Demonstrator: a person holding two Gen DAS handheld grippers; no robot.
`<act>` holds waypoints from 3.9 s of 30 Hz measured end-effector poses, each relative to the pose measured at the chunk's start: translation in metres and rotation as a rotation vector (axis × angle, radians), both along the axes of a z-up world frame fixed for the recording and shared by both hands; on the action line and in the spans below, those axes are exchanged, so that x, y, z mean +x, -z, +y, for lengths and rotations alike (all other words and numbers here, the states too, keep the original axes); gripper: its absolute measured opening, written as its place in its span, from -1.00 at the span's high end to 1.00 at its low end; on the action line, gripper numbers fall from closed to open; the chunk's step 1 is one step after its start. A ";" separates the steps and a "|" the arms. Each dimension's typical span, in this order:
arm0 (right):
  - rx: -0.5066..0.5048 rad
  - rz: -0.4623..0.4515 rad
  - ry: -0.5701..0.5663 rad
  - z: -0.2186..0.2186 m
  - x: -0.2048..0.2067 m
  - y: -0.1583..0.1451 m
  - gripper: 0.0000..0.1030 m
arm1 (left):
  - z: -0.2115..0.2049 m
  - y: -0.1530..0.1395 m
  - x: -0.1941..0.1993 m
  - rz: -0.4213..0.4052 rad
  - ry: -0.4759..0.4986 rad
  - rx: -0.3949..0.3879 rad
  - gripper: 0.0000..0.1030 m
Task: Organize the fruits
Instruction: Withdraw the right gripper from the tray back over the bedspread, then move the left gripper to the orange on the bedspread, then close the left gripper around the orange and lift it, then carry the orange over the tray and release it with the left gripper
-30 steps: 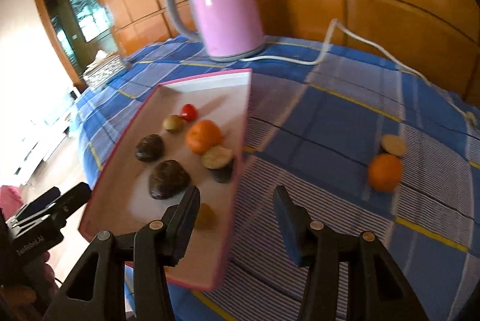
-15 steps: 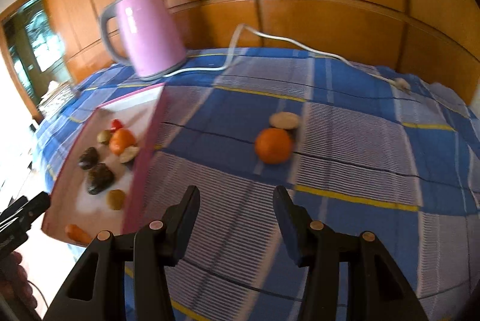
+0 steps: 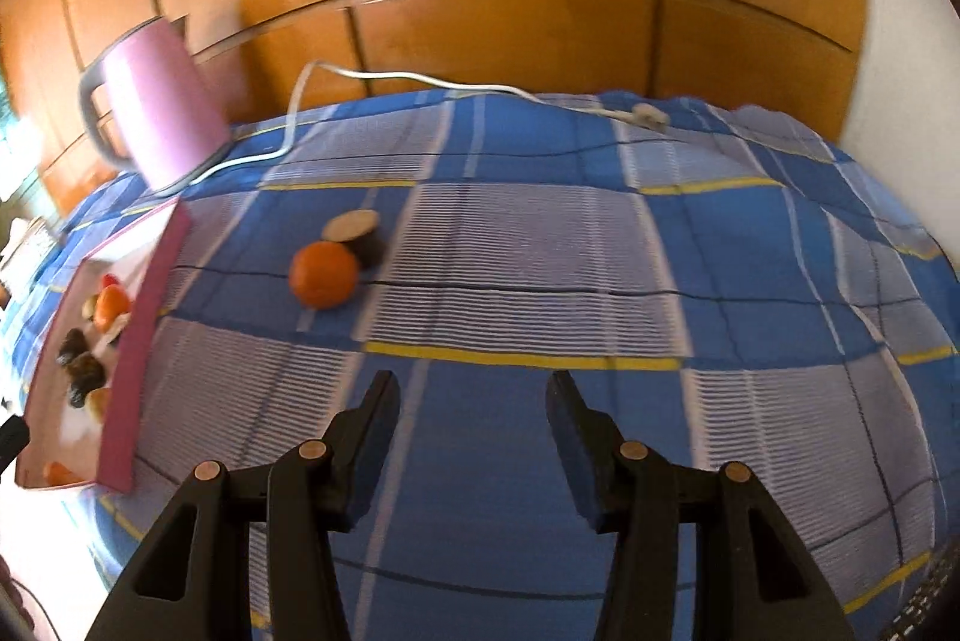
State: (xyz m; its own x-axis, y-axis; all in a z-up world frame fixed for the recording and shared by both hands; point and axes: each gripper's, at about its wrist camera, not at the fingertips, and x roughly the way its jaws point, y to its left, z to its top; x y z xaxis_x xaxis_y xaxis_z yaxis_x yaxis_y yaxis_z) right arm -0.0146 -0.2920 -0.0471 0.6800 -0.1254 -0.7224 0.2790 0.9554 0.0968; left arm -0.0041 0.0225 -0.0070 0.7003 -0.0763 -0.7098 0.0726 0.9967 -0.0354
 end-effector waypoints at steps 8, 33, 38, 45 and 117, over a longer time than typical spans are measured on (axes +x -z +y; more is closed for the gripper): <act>-0.011 0.010 0.105 -0.032 -0.015 0.005 0.00 | -0.026 -0.008 0.006 -0.004 0.093 -0.008 -0.98; -0.080 0.009 0.370 -0.102 -0.054 0.013 0.00 | -0.127 -0.009 0.039 0.057 0.328 -0.030 -0.92; -0.077 0.011 0.402 -0.109 -0.056 0.014 0.00 | -0.138 -0.002 0.049 0.088 0.317 -0.047 -0.92; -0.145 -0.007 0.371 -0.101 -0.054 0.009 0.00 | -0.153 0.005 0.060 0.108 0.316 -0.069 -0.78; -0.057 0.048 0.231 -0.081 -0.040 0.026 0.00 | -0.068 -0.014 0.080 0.049 0.163 -0.115 0.23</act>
State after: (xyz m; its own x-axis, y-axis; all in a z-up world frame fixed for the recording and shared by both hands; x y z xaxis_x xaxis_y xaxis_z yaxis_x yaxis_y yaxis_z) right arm -0.0547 -0.3729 -0.0735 0.5937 -0.3152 -0.7404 0.4941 0.8690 0.0262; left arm 0.0763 -0.0458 0.0072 0.6370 -0.2682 -0.7227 0.2281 0.9611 -0.1557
